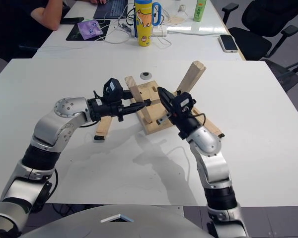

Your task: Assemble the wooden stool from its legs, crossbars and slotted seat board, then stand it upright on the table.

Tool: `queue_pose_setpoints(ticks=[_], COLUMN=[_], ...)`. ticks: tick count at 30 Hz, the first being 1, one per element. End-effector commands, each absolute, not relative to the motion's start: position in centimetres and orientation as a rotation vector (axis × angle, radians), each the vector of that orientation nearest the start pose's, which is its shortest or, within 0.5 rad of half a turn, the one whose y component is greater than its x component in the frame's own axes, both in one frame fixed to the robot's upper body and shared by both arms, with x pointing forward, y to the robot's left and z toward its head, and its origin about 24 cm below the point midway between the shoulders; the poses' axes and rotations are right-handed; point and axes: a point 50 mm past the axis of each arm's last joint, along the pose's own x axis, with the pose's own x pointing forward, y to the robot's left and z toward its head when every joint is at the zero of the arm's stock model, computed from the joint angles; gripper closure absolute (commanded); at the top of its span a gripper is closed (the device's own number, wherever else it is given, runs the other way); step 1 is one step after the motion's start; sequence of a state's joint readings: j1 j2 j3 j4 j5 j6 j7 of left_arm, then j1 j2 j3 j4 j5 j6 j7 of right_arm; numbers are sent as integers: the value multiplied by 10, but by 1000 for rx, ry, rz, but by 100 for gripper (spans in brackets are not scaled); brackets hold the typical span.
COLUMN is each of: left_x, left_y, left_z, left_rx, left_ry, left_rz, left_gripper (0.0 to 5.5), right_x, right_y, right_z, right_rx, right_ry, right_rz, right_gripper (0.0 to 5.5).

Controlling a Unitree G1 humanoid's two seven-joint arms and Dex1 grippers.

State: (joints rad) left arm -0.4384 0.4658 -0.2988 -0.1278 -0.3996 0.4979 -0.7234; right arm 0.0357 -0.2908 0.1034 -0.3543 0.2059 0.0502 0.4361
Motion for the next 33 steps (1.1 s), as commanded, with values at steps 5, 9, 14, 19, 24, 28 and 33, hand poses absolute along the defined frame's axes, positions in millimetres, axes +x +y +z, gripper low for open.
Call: queue_pose_setpoints(ticks=[5, 9, 14, 19, 24, 28, 33], left_x=[280, 280, 280, 294, 298, 299, 282], left_y=[126, 123, 122, 119, 118, 126, 141], left_z=[73, 71, 69, 90, 87, 91, 104], left_rx=[187, 182, 214, 196, 183, 192, 208], left_ry=[394, 362, 323, 207, 161, 106, 53], left_rz=[-1049, -1100, -1128, -1092, -1042, -973, -954], left_gripper=[344, 344, 344, 344, 344, 301, 209], right_x=[232, 244, 257, 224, 221, 224, 218], right_y=[-149, -143, -140, -139, -121, -121, -126], right_z=[39, 25, 5, -37, -34, -34, -42], right_rx=[-191, -177, -271, -388, -275, -314, -352], right_ry=[111, 190, 344, 764, 816, 800, 822], right_rz=[599, 557, 560, 683, 710, 659, 614], right_gripper=[550, 550, 550, 550, 550, 550, 550])
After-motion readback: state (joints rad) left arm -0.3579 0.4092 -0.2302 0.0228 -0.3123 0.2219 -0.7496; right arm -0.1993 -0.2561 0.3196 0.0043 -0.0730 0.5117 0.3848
